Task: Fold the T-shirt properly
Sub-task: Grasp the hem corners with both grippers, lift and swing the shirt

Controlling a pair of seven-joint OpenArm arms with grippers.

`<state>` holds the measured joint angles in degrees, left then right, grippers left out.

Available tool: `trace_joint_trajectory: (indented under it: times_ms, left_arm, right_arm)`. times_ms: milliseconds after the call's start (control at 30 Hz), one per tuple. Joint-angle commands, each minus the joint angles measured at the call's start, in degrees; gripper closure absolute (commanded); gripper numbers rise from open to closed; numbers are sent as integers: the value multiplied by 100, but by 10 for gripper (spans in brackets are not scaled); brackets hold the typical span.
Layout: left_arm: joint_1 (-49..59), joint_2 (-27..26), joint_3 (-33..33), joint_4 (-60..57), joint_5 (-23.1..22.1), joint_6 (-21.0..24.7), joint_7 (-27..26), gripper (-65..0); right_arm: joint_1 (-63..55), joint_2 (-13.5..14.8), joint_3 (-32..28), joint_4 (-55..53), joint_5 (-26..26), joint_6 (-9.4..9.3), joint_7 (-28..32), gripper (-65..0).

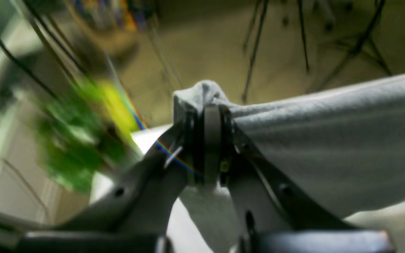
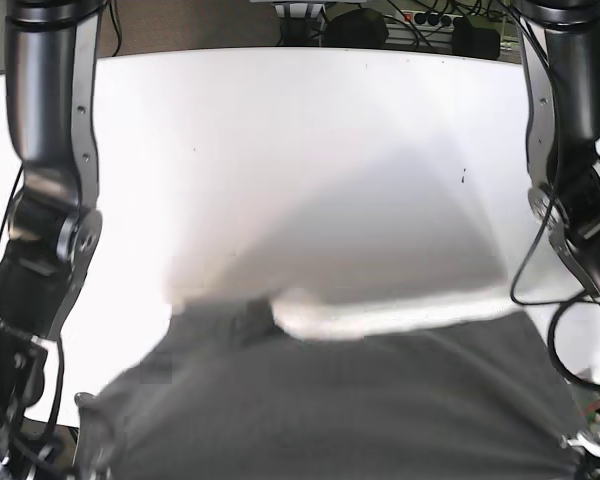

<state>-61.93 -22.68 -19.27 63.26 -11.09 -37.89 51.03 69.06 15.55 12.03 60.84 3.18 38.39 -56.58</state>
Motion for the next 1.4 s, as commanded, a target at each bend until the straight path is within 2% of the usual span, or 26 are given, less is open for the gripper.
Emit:
trace_joint_trajectory:
  times_ms: [0, 200, 300, 400, 533, 667, 733, 967, 1133, 1367]
  left_arm:
    - [-616, -163, 59, 87, -20, 48, -149, 0]
    - [-932, -172, 94, 201, -38, 39, 45, 0]
    - [-835, -172, 85, 394, -38, 22, 71, 0]
    - [-378, -172, 67, 641, -38, 13, 71, 0]
    - [343, -172, 50, 1133, -38, 4, 71, 0]
    - [1169, -172, 50, 1528, -47, -5, 71, 0]
    - [1732, -172, 23, 1854, -47, -13, 71, 0]
    - [3314, 39, -610, 2575, -38, -211, 71, 0]
    - [4193, 136, -873, 2733, -47, -211, 71, 0]
    - [5160, 224, -1119, 3049, -47, -211, 71, 0]
  right_arm:
    - [574, 84, -109, 110, 20, -46, -35, -19]
    - [574, 84, -144, 153, 20, -37, -509, -19]
    - [574, 155, -135, 338, 20, 139, -650, -19]
    - [554, 225, -38, 769, 20, 161, -843, -19]
    - [-387, 225, 401, 1666, 20, 161, -1125, -19]
    - [-1372, 216, 515, 2360, 56, 161, -1151, -19]
    - [-2075, 216, 577, 2747, 267, 161, -1160, -19]
    - [-4088, 58, 1474, 3450, 1058, 161, -1160, -19]
    - [-5099, 14, 1896, 3696, 1313, 161, -1151, -19]
    - [-6163, -214, 2274, 4145, 1787, 161, -1151, -19]
